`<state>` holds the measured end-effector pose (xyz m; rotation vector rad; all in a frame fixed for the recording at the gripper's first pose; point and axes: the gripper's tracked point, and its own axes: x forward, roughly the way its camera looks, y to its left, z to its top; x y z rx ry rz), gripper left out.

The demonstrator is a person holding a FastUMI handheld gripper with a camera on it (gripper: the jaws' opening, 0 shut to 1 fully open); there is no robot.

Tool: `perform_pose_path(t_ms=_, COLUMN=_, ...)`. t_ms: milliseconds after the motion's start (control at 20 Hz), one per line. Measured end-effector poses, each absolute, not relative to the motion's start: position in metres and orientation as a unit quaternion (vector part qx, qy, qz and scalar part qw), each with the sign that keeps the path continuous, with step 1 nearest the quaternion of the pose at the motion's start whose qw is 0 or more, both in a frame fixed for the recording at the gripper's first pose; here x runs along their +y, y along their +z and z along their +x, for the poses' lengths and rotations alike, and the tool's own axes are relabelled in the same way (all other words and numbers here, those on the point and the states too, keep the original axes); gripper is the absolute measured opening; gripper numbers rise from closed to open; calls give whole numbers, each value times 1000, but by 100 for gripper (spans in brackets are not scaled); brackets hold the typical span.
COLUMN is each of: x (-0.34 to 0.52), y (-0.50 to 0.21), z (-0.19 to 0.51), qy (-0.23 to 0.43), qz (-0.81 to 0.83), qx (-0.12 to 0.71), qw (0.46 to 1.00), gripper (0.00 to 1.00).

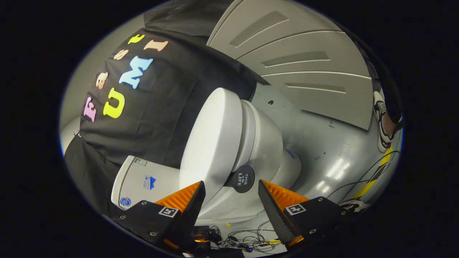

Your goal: Open the toilet lid.

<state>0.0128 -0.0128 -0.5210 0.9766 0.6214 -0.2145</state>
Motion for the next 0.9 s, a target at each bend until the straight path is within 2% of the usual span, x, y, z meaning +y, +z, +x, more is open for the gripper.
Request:
perform_pose_path(t_ms=50, x=-15, y=-523, z=18, qy=-101, qz=477, qx=283, qw=826, gripper=90)
perform_pose_path(t_ms=150, x=-17, y=-526, z=26, qy=-104, qz=506, qx=262, qw=815, gripper=79)
perform_pose_path(t_ms=200, x=-18, y=-528, z=28, qy=-106, qz=519, qx=255, qw=809, gripper=70)
perform_pose_path(t_ms=250, x=-19, y=-530, z=29, qy=-108, qz=531, qx=246, qw=803, gripper=67)
perform_pose_path(t_ms=400, x=-21, y=-537, z=30, qy=-111, qz=566, qx=233, qw=783, gripper=39)
perform_pose_path(t_ms=600, x=-21, y=-541, z=33, qy=-111, qz=564, qx=232, qw=784, gripper=14)
perform_pose_path(t_ms=750, x=-23, y=-535, z=32, qy=-108, qz=574, qx=223, qw=780, gripper=9)
perform_pose_path(t_ms=800, x=-23, y=-535, z=32, qy=-109, qz=570, qx=222, qw=784, gripper=3)
perform_pose_path(t_ms=900, x=-21, y=-536, z=32, qy=-111, qz=532, qx=233, qw=806, gripper=0)
